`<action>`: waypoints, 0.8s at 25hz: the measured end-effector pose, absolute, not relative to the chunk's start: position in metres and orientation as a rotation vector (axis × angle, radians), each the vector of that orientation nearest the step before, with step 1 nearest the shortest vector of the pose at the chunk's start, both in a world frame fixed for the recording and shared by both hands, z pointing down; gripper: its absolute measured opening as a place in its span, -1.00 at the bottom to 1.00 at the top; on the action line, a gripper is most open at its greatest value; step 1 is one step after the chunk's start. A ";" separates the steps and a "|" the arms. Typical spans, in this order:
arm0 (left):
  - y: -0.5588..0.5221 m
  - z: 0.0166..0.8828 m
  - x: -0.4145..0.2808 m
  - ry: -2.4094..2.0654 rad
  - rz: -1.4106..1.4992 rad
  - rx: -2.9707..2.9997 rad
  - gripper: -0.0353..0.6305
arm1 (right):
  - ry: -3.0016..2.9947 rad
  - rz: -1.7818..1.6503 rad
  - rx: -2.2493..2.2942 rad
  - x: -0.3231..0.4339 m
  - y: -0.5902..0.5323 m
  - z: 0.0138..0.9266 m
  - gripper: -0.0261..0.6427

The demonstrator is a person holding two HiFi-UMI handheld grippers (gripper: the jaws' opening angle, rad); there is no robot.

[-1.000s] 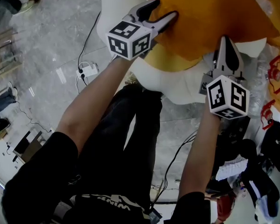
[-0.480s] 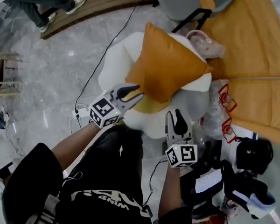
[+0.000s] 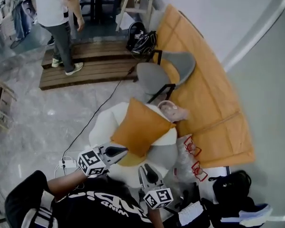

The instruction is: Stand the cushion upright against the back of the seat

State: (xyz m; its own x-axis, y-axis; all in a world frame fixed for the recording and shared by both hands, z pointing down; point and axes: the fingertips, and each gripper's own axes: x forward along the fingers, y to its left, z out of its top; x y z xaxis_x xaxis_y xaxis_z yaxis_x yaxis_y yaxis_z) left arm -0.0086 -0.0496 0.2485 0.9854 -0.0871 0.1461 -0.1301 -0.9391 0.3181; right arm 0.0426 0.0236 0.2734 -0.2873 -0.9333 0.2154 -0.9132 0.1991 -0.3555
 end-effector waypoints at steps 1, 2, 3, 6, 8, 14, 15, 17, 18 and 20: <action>-0.046 0.238 -0.011 -0.163 0.156 2.804 -0.87 | 2.386 -0.625 -1.851 0.040 0.025 0.264 -0.58; -0.043 0.229 -0.014 -0.168 0.133 2.813 -0.87 | 2.381 -0.600 -1.854 0.038 0.026 0.256 -0.58; -0.041 0.220 -0.015 -0.171 0.113 2.824 -0.87 | 2.382 -0.578 -1.854 0.036 0.026 0.250 -0.58; -0.040 0.205 -0.017 -0.183 0.082 2.863 -0.87 | 2.415 -0.512 -1.842 0.033 0.020 0.236 -0.60; -0.037 0.203 -0.020 -0.182 0.101 2.889 -0.87 | 2.425 -0.483 -1.835 0.031 0.018 0.231 -0.63; -0.029 0.204 -0.028 -0.200 0.140 2.917 -0.87 | 2.432 -0.457 -1.815 0.028 0.018 0.224 -0.81; -0.028 0.204 -0.029 -0.204 0.141 2.918 -0.87 | 2.440 -0.456 -1.812 0.027 0.018 0.224 -0.81; -0.026 0.204 -0.029 -0.203 0.141 2.922 -0.87 | 2.461 -0.440 -1.816 0.024 0.018 0.226 -0.85; -0.025 0.203 -0.029 -0.200 0.141 2.926 -0.87 | 2.473 -0.423 -1.829 0.023 0.018 0.226 -0.86; -0.024 0.201 -0.029 -0.203 0.136 2.935 -0.87 | 2.481 -0.397 -1.862 0.023 0.017 0.226 -0.86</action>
State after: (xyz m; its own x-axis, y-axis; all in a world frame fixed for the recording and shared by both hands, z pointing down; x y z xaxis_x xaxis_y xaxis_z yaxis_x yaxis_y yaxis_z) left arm -0.0289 -0.0239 0.2009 0.9864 -0.1270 0.1043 -0.1450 -0.9714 0.1882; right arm 0.0231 0.0166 0.2262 -0.2912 -0.9464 0.1400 -0.9428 0.2591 -0.2097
